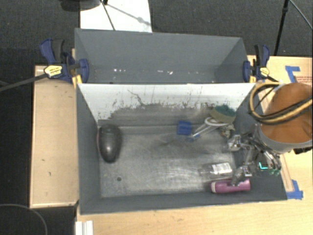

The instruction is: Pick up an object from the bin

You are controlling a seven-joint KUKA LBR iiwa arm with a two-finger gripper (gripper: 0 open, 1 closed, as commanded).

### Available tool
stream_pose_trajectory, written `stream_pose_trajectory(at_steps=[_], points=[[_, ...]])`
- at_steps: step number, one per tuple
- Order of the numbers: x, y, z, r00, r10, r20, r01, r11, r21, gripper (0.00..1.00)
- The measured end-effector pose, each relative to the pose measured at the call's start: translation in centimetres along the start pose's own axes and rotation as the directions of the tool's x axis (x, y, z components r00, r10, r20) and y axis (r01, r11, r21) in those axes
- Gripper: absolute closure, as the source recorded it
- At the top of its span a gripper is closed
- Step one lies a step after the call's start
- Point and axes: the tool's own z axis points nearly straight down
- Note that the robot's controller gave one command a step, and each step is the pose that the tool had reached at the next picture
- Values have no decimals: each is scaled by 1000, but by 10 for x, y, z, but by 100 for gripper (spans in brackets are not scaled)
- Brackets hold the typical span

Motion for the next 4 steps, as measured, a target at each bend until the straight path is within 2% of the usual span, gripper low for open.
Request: stream_pose_trajectory(at_steps=[1, 2, 3, 4], points=[[-16, 6, 24, 999, -52, 14, 52, 999, 3, 0], [-31, 29, 27, 997, -81, 11, 81, 997, 1, 0], [-29, 14, 26, 987, -161, 11, 161, 987, 4, 0], [-35, 30, 62, 980, -196, 28, 196, 981, 8, 0]])
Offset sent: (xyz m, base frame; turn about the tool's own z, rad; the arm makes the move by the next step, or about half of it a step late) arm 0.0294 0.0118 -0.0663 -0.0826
